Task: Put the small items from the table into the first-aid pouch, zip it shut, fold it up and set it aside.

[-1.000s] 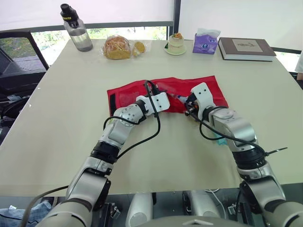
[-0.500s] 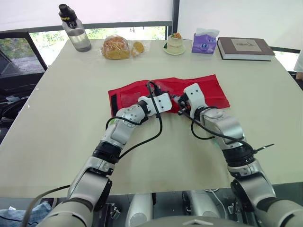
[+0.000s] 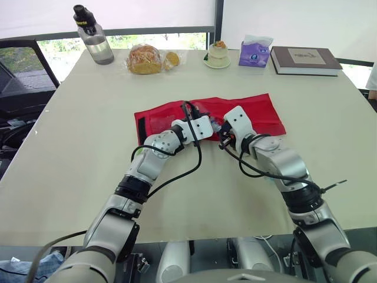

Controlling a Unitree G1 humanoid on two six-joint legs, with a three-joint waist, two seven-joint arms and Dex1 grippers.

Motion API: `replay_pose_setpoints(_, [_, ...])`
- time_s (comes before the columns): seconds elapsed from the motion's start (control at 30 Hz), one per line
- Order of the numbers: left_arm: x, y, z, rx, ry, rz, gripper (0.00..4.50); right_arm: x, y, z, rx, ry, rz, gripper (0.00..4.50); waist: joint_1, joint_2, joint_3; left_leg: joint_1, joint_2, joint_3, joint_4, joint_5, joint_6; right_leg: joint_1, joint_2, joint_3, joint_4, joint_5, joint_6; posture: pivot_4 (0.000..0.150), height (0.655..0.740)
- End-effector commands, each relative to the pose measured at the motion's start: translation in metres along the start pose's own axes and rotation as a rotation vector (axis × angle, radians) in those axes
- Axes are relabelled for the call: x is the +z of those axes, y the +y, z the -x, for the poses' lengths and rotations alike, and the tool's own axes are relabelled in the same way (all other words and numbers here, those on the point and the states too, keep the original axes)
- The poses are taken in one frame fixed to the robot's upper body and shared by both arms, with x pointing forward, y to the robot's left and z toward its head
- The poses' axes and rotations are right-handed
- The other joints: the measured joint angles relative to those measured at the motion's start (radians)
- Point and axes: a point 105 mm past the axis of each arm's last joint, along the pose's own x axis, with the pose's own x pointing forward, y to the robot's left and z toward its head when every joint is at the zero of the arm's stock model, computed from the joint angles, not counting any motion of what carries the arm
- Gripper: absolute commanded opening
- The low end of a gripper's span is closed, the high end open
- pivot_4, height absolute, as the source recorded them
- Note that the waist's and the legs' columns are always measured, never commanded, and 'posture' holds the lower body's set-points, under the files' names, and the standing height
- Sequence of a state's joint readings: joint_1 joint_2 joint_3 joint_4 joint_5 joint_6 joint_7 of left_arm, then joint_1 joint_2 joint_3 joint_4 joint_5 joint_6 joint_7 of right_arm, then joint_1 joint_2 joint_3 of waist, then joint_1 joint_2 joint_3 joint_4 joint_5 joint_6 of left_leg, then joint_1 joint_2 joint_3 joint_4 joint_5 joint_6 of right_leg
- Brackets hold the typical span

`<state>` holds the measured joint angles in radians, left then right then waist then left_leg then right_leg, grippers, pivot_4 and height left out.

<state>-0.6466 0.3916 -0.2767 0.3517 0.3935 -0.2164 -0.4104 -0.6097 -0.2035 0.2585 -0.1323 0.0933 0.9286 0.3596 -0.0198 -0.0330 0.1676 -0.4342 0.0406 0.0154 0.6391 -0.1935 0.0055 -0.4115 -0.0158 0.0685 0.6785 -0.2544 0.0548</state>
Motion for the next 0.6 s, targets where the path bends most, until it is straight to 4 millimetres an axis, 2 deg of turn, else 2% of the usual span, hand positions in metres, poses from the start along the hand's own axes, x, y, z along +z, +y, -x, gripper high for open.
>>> replay_pose_setpoints(0.03, [0.011, 0.015, -0.002, 0.045, -0.045, -0.031, 0.0, 0.012, -0.014, 0.015, -0.062, -0.043, -0.009, 0.12, 0.0, 0.0, 0.0, 0.0, 0.0, 0.0, 0.0, 0.0, 0.0, 0.0, 0.0, 0.0, 0.0, 0.0, 0.0, 0.15, 0.74])
replay_pose_setpoints(0.3, [0.011, 0.016, -0.003, 0.046, -0.048, -0.033, 0.0, -0.002, -0.025, 0.018, -0.121, 0.008, -0.035, 0.12, 0.0, 0.0, 0.0, 0.0, 0.0, 0.0, 0.0, 0.0, 0.0, 0.0, 0.0, 0.0, 0.0, 0.0, 0.0, 0.15, 0.74])
replay_pose_setpoints(0.43, [0.012, 0.014, -0.003, 0.043, -0.052, -0.034, 0.0, -0.005, -0.029, 0.006, -0.156, 0.012, -0.074, 0.12, -0.001, 0.0, 0.0, 0.0, 0.0, 0.0, 0.0, 0.0, 0.0, 0.0, 0.0, 0.0, 0.0, 0.0, 0.0, 0.15, 0.74])
replay_pose_setpoints(0.6, [0.015, 0.013, -0.003, 0.035, -0.062, -0.038, 0.0, 0.006, -0.025, -0.013, -0.153, -0.021, -0.107, 0.12, -0.002, 0.0, 0.0, 0.0, 0.0, 0.0, 0.0, 0.0, 0.0, 0.0, 0.0, 0.0, 0.0, 0.0, 0.0, 0.15, 0.74])
